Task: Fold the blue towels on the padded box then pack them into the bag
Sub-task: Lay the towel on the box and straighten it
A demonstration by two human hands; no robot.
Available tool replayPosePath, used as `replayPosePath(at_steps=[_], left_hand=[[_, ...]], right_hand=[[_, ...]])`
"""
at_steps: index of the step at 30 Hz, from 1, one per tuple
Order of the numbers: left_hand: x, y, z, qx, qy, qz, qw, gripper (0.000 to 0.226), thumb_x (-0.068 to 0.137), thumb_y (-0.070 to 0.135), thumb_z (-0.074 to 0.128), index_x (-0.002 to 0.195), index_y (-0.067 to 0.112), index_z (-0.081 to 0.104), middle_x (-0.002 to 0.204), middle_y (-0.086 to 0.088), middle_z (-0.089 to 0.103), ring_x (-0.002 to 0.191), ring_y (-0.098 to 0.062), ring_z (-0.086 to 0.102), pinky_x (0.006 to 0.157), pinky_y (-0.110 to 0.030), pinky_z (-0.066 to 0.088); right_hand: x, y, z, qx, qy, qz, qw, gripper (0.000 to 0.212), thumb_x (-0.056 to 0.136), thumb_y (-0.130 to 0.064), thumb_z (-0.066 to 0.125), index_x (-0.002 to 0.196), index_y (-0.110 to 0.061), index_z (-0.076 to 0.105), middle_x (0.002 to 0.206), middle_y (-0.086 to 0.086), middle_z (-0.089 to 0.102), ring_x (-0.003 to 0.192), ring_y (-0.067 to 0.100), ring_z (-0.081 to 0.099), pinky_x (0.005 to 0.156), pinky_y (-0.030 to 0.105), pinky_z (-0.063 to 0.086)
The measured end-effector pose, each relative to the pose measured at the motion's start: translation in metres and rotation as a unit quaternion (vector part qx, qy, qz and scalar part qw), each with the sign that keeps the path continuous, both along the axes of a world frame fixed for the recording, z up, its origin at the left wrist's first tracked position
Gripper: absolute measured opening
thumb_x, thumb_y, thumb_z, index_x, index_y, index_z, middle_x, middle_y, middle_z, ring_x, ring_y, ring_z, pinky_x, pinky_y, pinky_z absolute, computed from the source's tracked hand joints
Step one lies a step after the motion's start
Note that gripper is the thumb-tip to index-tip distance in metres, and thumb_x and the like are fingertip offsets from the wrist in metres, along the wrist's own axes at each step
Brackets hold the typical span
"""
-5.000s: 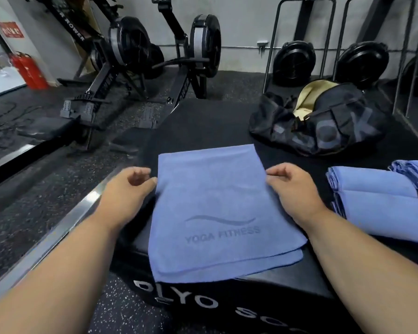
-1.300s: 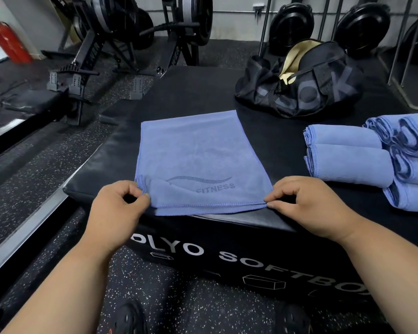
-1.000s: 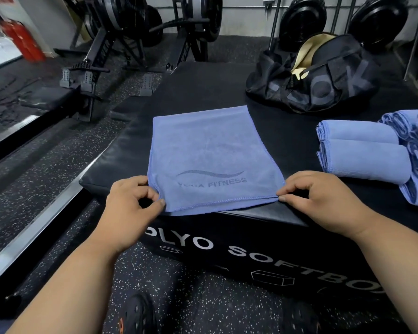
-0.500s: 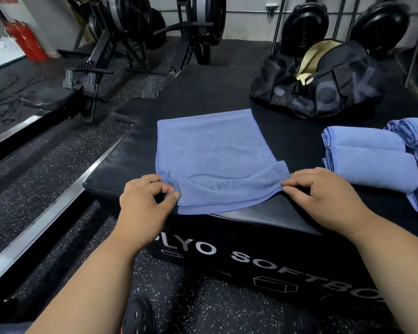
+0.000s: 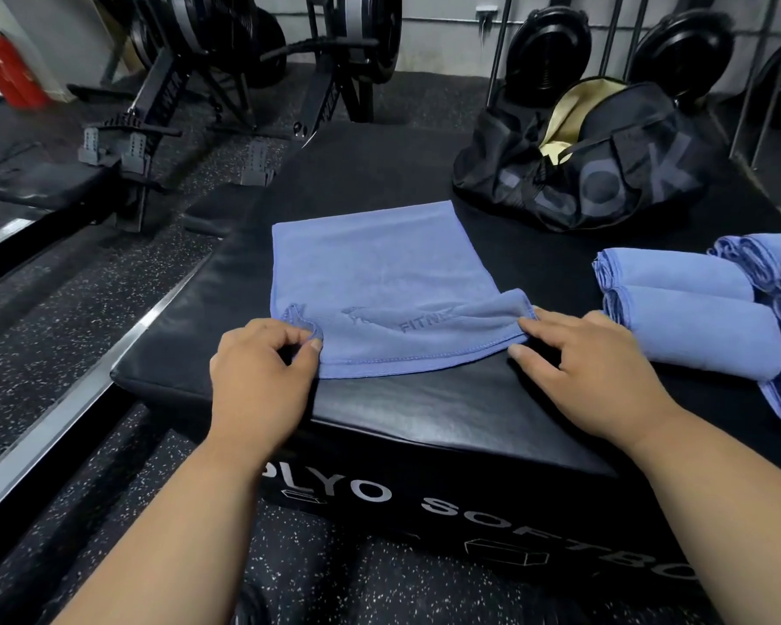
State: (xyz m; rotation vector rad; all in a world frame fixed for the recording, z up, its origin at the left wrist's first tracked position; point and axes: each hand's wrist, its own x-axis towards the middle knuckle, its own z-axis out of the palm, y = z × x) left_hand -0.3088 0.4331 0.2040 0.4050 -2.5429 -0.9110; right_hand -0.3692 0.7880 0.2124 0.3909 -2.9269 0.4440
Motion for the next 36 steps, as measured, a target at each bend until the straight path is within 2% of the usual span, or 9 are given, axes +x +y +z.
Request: replayPosePath(at_steps=[4,8,12,15,18,22,29,33,36], left_hand=[[0.009,-0.005,0.000,-0.081,0.023,0.000,0.996,0.008,0.085,0.030,0.084,0.087,0.032,0.076,0.099,0.010,0.057,0.100,-0.027,0.056,0.093,-0.047,0.047],[0.022,-0.004,0.011,-0.110,0.020,-0.063,0.992,0.013,0.090,0.030,0.080,0.081,0.032,0.071,0.084,0.016,0.065,0.085,-0.018,0.057,0.080,-0.040,0.049],[0.029,-0.001,0.016,-0.032,-0.025,-0.049,0.998,0.020,0.094,0.039,0.074,0.077,0.031,0.067,0.081,0.019,0.070,0.082,-0.005,0.063,0.073,-0.031,0.050],[0.033,-0.003,0.019,0.024,-0.055,-0.037,0.998,0.014,0.089,0.032,0.076,0.079,0.030,0.067,0.082,0.020,0.071,0.072,-0.005,0.063,0.068,-0.028,0.050],[0.037,-0.006,0.018,0.048,-0.072,-0.056,0.995,0.012,0.085,0.023,0.077,0.078,0.027,0.068,0.087,0.018,0.074,0.080,-0.009,0.067,0.075,-0.033,0.054],[0.038,-0.006,0.018,0.063,-0.067,-0.066,0.994,0.016,0.085,0.018,0.078,0.073,0.023,0.069,0.093,0.024,0.075,0.088,-0.006,0.069,0.076,-0.024,0.052],[0.035,-0.007,0.015,0.109,-0.046,-0.039,0.992,0.014,0.087,0.024,0.079,0.077,0.030,0.072,0.090,0.028,0.074,0.090,0.004,0.068,0.081,-0.026,0.050],[0.033,-0.010,0.009,0.109,-0.049,-0.034,0.992,0.011,0.087,0.027,0.080,0.089,0.033,0.072,0.089,0.020,0.074,0.085,-0.003,0.068,0.079,-0.031,0.054],[0.031,-0.012,0.007,0.140,-0.043,-0.052,0.988,0.026,0.088,0.022,0.081,0.105,0.036,0.068,0.100,0.021,0.074,0.097,0.000,0.068,0.088,-0.024,0.050]], right_hand=[[-0.002,-0.001,-0.001,-0.002,0.003,-0.012,1.000,0.055,0.096,-0.064,0.048,0.137,-0.034,0.069,0.149,-0.018,0.058,0.096,0.015,0.045,0.103,0.038,0.043],[-0.002,-0.003,-0.002,-0.003,0.019,-0.012,1.000,0.051,0.096,-0.060,0.053,0.135,-0.032,0.071,0.146,-0.016,0.061,0.093,0.017,0.048,0.097,0.039,0.046],[0.001,-0.003,-0.003,-0.009,0.019,-0.014,1.000,0.049,0.096,-0.058,0.055,0.135,-0.032,0.070,0.146,-0.016,0.061,0.094,0.018,0.047,0.099,0.038,0.044],[0.003,-0.003,-0.002,-0.014,0.014,-0.017,1.000,0.048,0.097,-0.057,0.056,0.137,-0.033,0.069,0.147,-0.017,0.059,0.097,0.018,0.046,0.100,0.035,0.042],[0.004,-0.002,-0.002,-0.017,0.013,-0.017,1.000,0.048,0.097,-0.056,0.057,0.138,-0.033,0.069,0.148,-0.017,0.059,0.097,0.017,0.045,0.101,0.035,0.041],[0.006,-0.002,-0.001,-0.016,0.009,-0.016,1.000,0.049,0.097,-0.057,0.056,0.138,-0.033,0.069,0.148,-0.017,0.058,0.096,0.017,0.045,0.101,0.036,0.042],[0.006,-0.002,-0.001,-0.043,0.026,-0.017,0.999,0.036,0.097,-0.047,0.064,0.127,-0.031,0.076,0.136,-0.016,0.068,0.095,0.019,0.049,0.090,0.031,0.040],[0.007,-0.001,0.000,-0.080,0.048,-0.004,0.996,0.019,0.101,-0.038,0.063,0.101,-0.034,0.082,0.107,-0.021,0.076,0.086,0.020,0.050,0.079,0.033,0.041],[0.005,-0.001,-0.002,-0.090,0.051,-0.019,0.994,0.013,0.098,-0.030,0.069,0.096,-0.031,0.082,0.106,-0.015,0.076,0.089,0.022,0.055,0.084,0.036,0.044]])
